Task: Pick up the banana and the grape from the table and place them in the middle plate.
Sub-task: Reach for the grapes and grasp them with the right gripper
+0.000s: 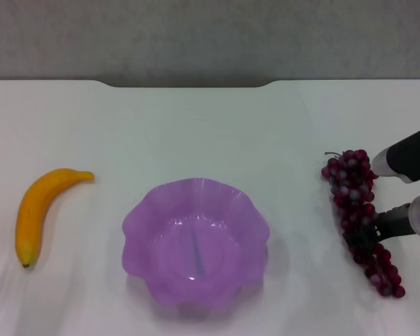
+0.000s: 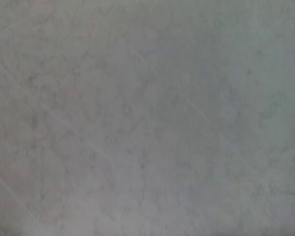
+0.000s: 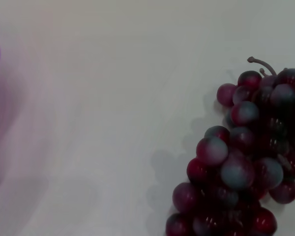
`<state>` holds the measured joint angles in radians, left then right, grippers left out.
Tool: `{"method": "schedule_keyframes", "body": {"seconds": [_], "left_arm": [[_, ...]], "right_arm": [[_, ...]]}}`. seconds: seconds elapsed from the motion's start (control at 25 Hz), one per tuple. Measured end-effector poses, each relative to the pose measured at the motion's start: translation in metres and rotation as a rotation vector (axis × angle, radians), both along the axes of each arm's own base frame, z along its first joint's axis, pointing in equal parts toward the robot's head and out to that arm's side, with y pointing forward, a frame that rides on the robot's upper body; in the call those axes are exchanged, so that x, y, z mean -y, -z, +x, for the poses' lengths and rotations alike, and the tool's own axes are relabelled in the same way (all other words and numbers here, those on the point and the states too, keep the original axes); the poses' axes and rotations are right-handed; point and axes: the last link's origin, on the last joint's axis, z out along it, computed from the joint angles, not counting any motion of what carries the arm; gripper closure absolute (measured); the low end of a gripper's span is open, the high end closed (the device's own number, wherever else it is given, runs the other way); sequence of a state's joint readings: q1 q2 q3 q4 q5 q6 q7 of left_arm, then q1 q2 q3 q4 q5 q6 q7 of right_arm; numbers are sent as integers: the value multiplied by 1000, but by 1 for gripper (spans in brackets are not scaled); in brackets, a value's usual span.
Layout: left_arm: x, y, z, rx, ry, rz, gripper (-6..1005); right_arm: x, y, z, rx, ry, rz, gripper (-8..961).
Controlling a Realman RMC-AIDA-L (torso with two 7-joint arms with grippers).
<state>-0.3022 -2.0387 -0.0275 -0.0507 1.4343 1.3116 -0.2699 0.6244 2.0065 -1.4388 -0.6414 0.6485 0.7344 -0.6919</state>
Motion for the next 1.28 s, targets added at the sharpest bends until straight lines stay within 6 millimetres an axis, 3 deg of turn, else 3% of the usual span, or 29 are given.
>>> {"method": "schedule_keyframes", "body": {"seconds": [0.44, 1.28], "left_arm": [[0, 0, 0, -9, 0, -1, 83], [1, 1, 0, -37, 0, 0, 83]], "right_arm": [[-1, 0, 0, 0, -3, 5, 98], [0, 0, 1, 14, -10, -5, 576]]}}
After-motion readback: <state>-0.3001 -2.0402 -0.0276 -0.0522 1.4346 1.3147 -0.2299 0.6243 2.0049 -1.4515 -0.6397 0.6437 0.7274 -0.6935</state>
